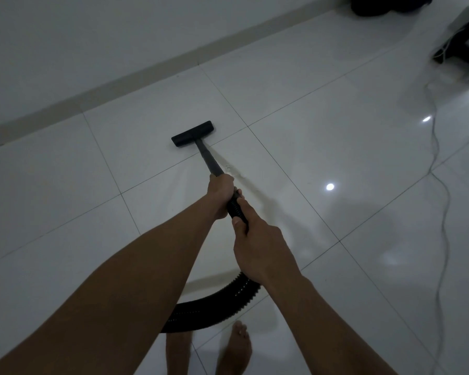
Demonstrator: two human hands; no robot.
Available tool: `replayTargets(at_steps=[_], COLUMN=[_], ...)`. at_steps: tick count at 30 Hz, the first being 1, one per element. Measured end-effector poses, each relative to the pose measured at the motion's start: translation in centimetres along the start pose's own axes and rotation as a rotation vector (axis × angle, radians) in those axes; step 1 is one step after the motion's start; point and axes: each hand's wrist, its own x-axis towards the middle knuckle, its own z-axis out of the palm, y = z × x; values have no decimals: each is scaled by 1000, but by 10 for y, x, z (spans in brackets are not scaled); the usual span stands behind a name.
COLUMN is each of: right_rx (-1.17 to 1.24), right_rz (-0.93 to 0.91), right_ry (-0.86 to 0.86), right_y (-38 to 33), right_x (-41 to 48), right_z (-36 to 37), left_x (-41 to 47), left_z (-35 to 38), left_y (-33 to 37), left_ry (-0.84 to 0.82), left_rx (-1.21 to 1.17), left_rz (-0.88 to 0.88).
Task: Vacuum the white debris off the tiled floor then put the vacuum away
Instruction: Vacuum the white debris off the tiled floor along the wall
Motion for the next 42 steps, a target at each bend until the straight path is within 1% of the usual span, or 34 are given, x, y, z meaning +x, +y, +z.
replayTargets(at_steps=[12,25,35,42], right_rx=[7,35,49,33], right_rz=[46,107,133,122], right_ry=[45,98,134,113], right_y=[9,12,41,58], right_x=[-45,-114,-154,-178], right_z=[15,45,49,45], left_x=[-26,-66,-92,-110], left_z=[-7,-28,-19,-14], left_y=[-34,-79,-120,-144], left_ry=[-42,-120,-149,-152], left_rx=[113,189,221,246], left_rz=[30,-5,-11,-20])
